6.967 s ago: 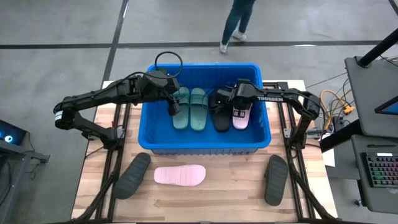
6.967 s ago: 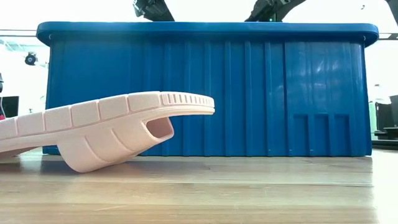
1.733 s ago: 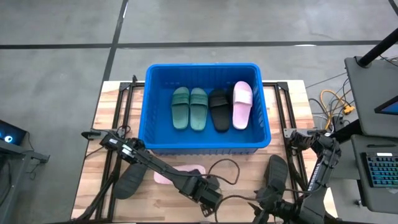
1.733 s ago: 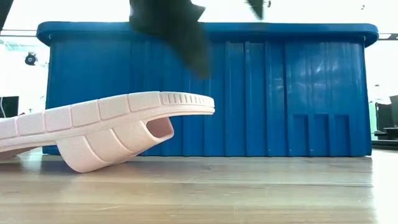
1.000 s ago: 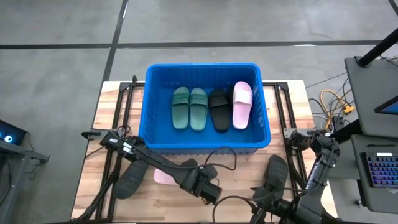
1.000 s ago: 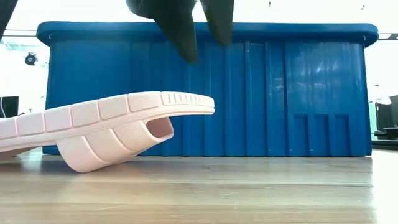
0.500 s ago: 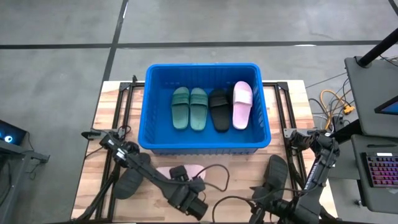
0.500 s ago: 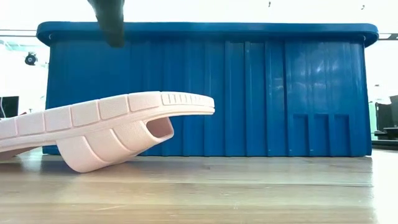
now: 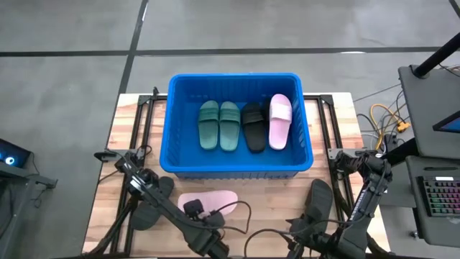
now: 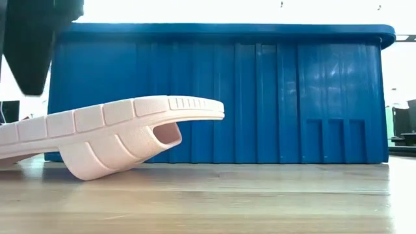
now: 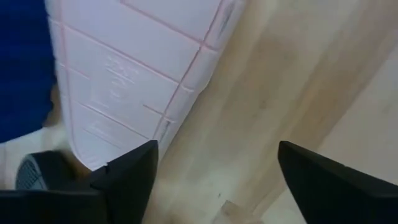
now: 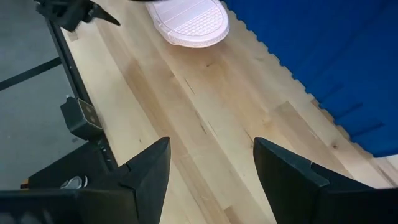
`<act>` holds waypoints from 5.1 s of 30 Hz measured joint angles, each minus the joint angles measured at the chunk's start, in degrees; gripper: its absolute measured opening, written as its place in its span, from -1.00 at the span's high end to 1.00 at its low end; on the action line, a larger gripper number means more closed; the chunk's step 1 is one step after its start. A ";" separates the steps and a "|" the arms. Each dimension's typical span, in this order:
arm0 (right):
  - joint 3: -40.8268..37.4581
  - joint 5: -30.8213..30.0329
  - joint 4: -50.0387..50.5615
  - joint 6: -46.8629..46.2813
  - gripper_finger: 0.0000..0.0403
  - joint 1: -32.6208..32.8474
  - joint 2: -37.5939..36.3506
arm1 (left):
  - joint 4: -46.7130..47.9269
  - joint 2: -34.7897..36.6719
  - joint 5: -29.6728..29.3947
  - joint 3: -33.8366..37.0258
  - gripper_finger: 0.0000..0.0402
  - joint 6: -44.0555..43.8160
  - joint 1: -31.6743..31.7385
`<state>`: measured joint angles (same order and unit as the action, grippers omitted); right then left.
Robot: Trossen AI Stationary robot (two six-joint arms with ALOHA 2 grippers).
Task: Pick and place slides into bin
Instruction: Put the pink slide into the bin
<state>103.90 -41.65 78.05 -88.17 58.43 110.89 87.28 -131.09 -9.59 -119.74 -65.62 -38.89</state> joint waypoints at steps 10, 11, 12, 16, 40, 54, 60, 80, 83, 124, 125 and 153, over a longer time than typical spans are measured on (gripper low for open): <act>-0.09 -0.26 -0.64 0.34 -0.09 -0.35 0.00 | -1.78 -0.02 -3.03 6.62 -0.82 3.76 -0.55; -0.10 -0.26 -0.67 0.34 -0.09 -0.37 0.00 | -2.11 -0.02 -3.11 7.34 -0.82 4.77 -0.53; -0.10 -0.28 -0.70 0.36 -0.09 -0.37 0.00 | -3.13 -0.02 -3.18 8.26 -0.82 5.95 -0.53; -0.11 -0.44 -0.76 0.36 -0.09 -0.48 0.00 | -6.33 0.10 -3.51 10.81 -0.81 8.19 -0.57; -0.11 -0.48 -1.11 0.18 -0.09 -1.11 0.00 | -10.81 0.22 -3.06 16.19 0.69 9.16 -0.18; -0.11 -0.46 -1.10 0.18 -0.09 -1.10 0.00 | -20.19 11.12 -0.46 15.16 1.00 3.26 -0.32; -0.11 -1.97 -1.08 0.16 -0.09 -1.09 0.00 | -20.71 15.07 -1.52 15.03 1.00 2.01 -0.26; -0.09 -6.00 2.76 -6.21 -0.09 3.19 -2.71 | -25.78 20.06 -4.86 14.62 0.99 -0.14 0.17; -0.11 -6.05 2.96 -6.79 -0.09 3.28 -2.75 | -26.44 20.08 -6.30 14.51 0.99 -0.06 0.33; -0.92 -6.51 2.59 -5.67 -0.09 3.17 -2.75 | -47.24 17.86 23.19 14.14 0.21 -1.53 -5.35; -0.92 -6.49 2.57 -5.49 -0.09 3.17 -2.75 | -48.51 17.82 23.27 14.05 0.23 -1.58 -5.72; -0.96 -5.92 1.69 -2.78 -0.09 3.17 -2.71 | -23.77 0.57 5.42 -11.08 0.97 -7.61 -6.20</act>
<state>102.94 -47.57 79.74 -90.95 61.61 108.18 63.51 -130.52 -4.17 -130.82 -73.23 -45.09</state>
